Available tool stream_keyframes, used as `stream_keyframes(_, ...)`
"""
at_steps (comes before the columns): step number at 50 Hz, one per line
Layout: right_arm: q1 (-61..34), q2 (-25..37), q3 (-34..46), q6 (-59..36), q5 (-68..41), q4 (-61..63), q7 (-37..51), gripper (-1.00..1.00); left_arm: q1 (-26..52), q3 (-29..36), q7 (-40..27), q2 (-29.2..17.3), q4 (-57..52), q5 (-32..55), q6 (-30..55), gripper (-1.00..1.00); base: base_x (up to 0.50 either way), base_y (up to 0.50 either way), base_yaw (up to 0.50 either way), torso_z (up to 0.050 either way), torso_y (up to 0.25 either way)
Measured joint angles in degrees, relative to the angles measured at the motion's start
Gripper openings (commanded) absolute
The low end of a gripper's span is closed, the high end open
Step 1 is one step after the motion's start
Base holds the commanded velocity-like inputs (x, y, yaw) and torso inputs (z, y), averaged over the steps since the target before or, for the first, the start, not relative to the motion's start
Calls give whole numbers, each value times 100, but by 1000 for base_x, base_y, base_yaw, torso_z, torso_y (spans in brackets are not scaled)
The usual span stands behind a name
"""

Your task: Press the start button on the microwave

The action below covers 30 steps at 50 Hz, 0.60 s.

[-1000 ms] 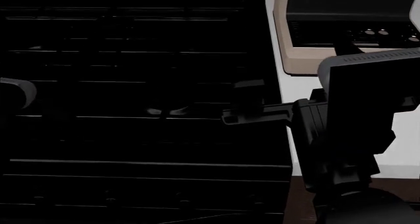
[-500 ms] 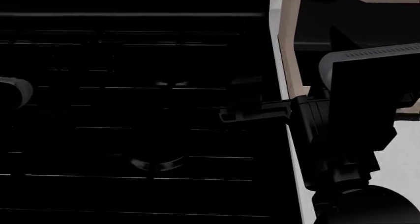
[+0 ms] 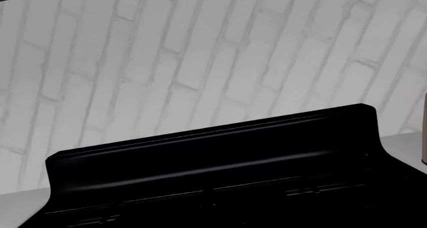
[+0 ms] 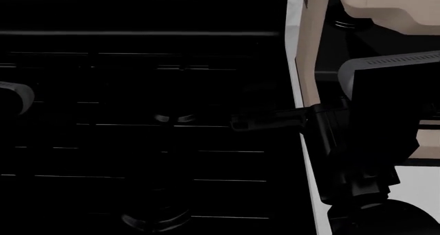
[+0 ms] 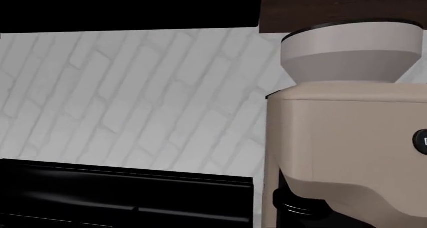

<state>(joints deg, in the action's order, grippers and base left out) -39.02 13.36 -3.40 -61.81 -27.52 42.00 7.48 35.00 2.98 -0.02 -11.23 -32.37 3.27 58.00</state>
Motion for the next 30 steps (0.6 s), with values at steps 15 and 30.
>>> stream_keyframes(15, 37, 21, -19, 15, -92, 31, 37, 100, 1, 24, -51, -20, -29, 42, 23, 100, 46, 0, 0, 0, 0)
stream_keyframes(30, 44, 70, -88, -56, -182, 189, 144, 100, -38, 81, -108, -52, 1, 57, -81, 100, 0, 0, 0, 0, 0)
